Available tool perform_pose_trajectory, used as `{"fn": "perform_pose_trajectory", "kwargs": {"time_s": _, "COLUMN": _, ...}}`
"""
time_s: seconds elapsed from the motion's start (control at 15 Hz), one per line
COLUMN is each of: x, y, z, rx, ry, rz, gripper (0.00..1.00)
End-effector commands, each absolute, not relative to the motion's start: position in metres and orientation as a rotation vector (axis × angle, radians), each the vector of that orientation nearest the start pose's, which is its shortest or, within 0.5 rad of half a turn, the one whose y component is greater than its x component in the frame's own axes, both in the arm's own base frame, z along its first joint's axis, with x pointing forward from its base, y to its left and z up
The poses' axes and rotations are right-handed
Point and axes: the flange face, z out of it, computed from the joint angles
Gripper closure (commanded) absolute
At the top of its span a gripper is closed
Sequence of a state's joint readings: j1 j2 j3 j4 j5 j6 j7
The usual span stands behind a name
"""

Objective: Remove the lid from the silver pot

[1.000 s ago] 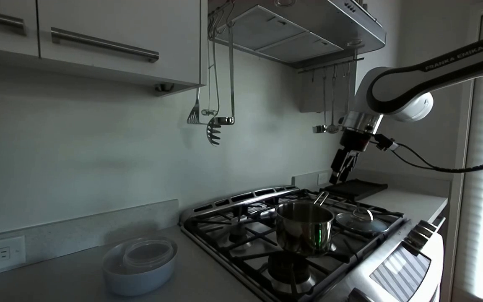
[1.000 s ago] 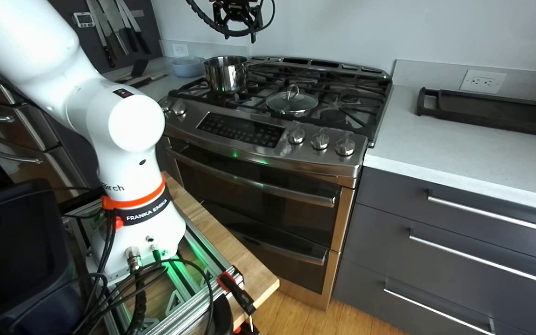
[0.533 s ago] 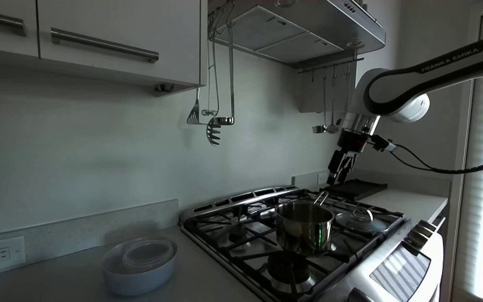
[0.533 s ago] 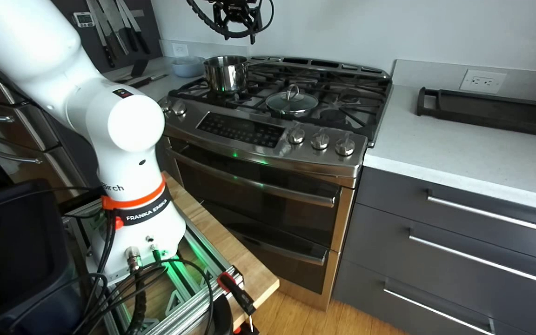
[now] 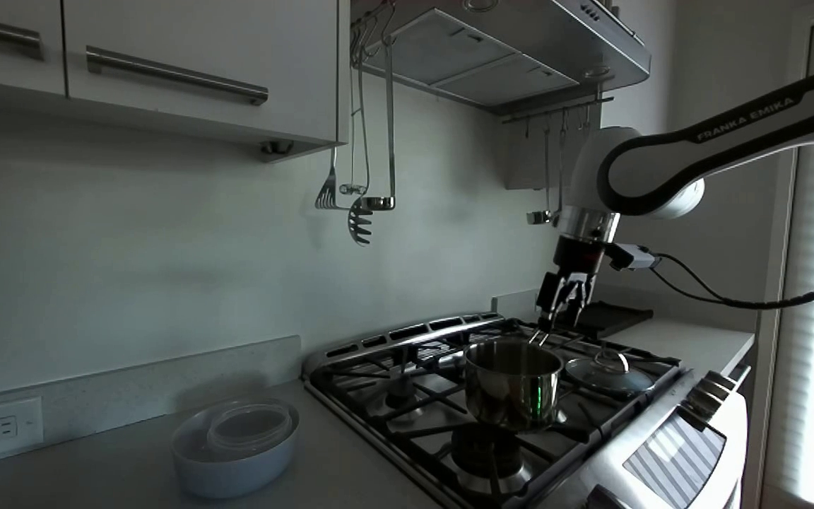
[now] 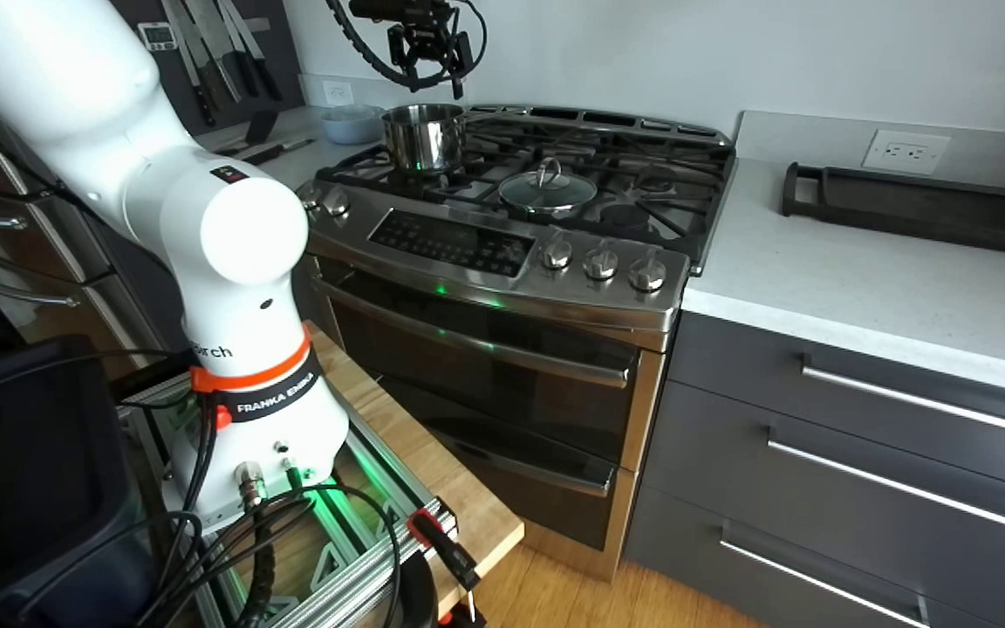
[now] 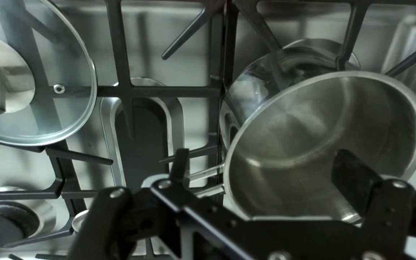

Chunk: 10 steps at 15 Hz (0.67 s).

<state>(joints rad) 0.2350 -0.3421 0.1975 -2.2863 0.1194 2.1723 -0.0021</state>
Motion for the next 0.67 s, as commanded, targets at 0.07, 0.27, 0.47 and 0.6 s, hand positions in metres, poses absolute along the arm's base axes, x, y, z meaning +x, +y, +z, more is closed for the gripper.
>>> {"fn": "perform_pose_trajectory", "kwargs": {"time_s": 0.07, "x": 0.427, "y": 0.213, "z": 0.483, "rx": -3.059, "ry": -0.453, "rz": -0.253, "gripper": 0.0}}
{"fn": "perform_pose_trajectory", "kwargs": {"time_s": 0.27, "x": 0.431, "y": 0.217, "z": 0.468, "rx": -3.055, "ry": -0.369, "rz": -0.216, "gripper": 0.0}}
{"fn": "perform_pose_trajectory", "kwargs": {"time_s": 0.47, "x": 0.435, "y": 0.219, "z": 0.459, "rx": -3.059, "ry": -0.259, "rz": -0.19, "gripper": 0.03}}
{"fn": "perform_pose_trajectory", "kwargs": {"time_s": 0.6, "x": 0.437, "y": 0.219, "z": 0.454, "rx": -3.064, "ry": -0.199, "rz": -0.176, "gripper": 0.19}}
